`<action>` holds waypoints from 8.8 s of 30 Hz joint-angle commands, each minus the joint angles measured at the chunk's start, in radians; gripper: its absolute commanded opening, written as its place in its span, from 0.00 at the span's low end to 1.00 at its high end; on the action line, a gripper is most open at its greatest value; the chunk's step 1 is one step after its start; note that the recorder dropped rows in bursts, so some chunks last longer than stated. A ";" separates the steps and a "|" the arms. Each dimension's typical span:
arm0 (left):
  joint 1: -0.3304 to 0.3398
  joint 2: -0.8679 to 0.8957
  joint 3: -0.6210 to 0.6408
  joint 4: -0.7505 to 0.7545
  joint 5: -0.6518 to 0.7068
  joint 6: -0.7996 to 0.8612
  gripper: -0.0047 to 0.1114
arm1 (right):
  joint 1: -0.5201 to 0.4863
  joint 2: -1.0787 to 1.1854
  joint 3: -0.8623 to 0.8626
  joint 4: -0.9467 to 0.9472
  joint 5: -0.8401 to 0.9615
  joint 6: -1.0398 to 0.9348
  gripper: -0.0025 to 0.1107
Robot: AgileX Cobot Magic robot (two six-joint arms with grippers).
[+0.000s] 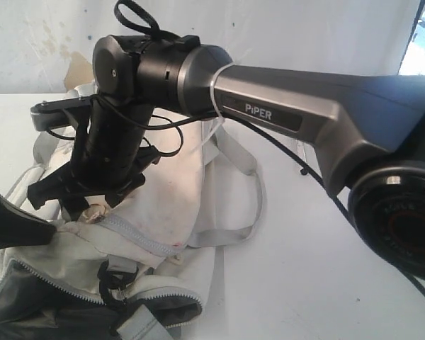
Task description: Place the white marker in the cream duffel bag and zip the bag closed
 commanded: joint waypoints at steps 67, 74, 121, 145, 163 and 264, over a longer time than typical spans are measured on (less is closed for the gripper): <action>-0.003 -0.011 0.000 0.071 -0.122 -0.531 0.04 | -0.023 -0.177 -0.019 -0.187 0.156 0.079 0.02; 0.079 -0.011 0.000 0.032 -0.081 -0.554 0.04 | -0.009 -0.234 0.046 -0.194 0.117 0.107 0.02; 0.098 -0.011 0.000 -0.014 -0.022 -0.498 0.04 | -0.004 -0.619 0.866 -0.789 -0.283 0.622 0.02; 0.096 -0.012 -0.004 -0.247 0.179 -0.066 0.77 | -0.004 -0.621 0.866 -0.608 -0.506 0.552 0.02; -0.132 -0.012 -0.010 -0.324 0.020 0.261 0.73 | -0.004 -0.621 0.866 -0.573 -0.526 0.558 0.02; -0.362 -0.081 -0.091 0.313 -0.248 -0.188 0.04 | -0.457 -0.095 0.376 -0.590 -1.212 0.806 0.02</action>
